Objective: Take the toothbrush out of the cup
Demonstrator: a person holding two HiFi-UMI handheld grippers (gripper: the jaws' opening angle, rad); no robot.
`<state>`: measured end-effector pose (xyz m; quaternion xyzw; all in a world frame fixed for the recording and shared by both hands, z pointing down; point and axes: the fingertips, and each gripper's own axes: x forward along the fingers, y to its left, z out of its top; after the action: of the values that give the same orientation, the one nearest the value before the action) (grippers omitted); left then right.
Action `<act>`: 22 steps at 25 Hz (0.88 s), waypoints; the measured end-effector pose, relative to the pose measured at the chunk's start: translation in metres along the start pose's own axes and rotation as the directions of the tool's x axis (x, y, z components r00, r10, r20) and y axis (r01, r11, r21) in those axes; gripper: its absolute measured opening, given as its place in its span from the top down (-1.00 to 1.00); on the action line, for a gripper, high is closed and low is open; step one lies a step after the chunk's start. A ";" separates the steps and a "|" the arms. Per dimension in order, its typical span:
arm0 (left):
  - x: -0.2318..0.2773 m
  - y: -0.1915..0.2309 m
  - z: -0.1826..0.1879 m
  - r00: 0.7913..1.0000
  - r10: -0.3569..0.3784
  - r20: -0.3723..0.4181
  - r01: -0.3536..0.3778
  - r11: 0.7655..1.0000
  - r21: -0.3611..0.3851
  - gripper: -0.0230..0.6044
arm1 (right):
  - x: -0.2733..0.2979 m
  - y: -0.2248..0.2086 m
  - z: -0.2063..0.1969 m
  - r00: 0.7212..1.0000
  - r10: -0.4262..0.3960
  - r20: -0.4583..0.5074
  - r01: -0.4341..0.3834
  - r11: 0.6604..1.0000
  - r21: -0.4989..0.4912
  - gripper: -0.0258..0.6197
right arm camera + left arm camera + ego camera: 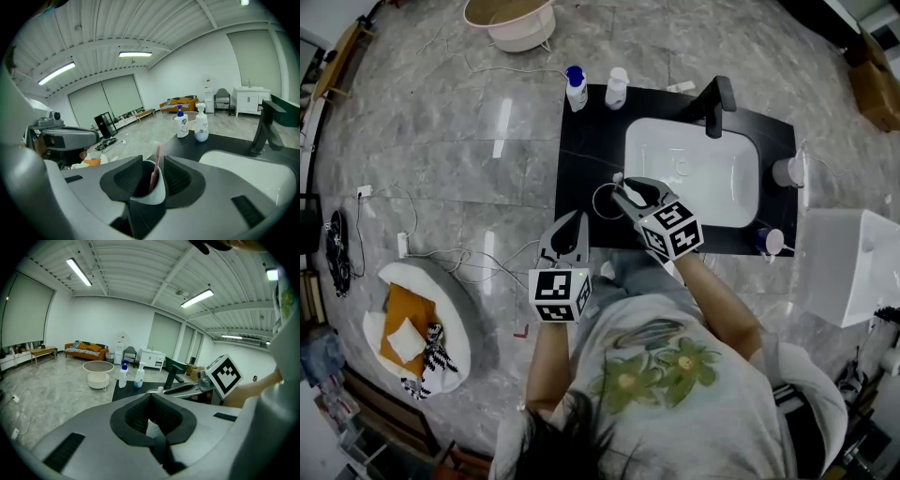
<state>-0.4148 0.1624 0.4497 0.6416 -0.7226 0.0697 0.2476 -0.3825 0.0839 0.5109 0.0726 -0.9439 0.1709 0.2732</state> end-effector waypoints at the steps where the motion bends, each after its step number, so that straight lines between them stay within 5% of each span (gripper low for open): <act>1: 0.001 0.003 -0.002 1.000 0.000 -0.006 0.000 1.000 -0.003 0.87 | 0.004 -0.001 0.000 1.000 -0.001 -0.006 0.001 1.000 -0.004 0.53; 22: 0.015 0.021 -0.008 1.000 0.006 -0.022 -0.007 1.000 -0.027 0.87 | 0.027 -0.006 -0.003 0.998 0.027 -0.065 -0.033 0.995 -0.093 0.74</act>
<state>-0.4340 0.1556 0.4681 0.6351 -0.7229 0.0677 0.2638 -0.4024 0.0781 0.5294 0.0401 -0.9427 0.1326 0.3036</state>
